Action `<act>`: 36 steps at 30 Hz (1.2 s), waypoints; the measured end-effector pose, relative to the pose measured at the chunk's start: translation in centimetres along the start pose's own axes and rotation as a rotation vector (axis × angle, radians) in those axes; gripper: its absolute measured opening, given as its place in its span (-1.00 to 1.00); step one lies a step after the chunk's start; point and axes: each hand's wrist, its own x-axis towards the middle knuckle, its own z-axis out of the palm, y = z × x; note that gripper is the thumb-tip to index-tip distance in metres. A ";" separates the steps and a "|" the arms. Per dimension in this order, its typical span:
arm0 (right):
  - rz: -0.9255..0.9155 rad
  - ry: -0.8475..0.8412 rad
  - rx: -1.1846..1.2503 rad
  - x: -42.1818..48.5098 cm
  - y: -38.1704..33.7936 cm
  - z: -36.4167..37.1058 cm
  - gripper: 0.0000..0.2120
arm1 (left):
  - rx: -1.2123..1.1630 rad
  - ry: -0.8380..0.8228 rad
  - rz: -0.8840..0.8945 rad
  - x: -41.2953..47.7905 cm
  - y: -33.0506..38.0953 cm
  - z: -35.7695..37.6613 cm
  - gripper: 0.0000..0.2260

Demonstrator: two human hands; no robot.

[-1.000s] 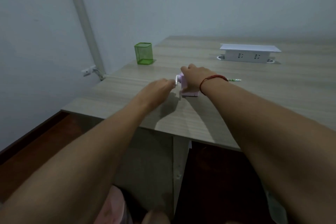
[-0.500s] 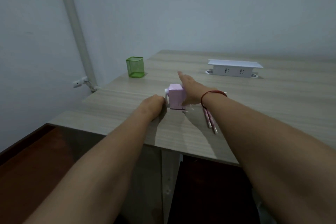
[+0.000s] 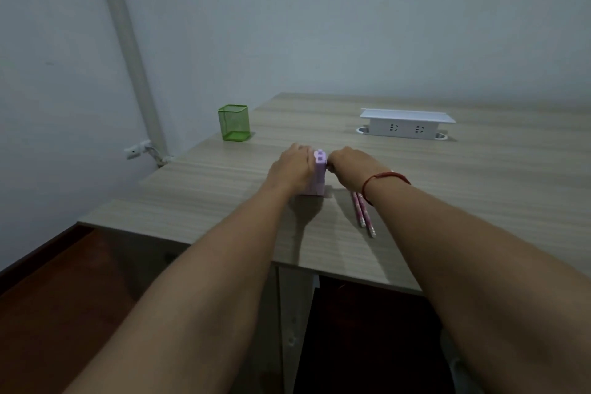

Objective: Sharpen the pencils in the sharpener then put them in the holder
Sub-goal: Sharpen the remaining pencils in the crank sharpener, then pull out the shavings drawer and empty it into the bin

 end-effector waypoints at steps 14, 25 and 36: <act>0.124 0.109 -0.187 -3.6 5.2 -0.2 -0.77 | -0.064 0.062 -0.083 0.2 0.0 -0.2 -0.73; 0.490 -0.059 0.210 -4.8 7.4 2.7 -0.77 | -0.146 0.130 0.035 -0.2 0.1 1.9 -0.70; 0.483 0.040 0.429 -3.6 6.5 1.9 -0.81 | -0.247 0.104 0.032 0.1 0.0 1.3 -0.71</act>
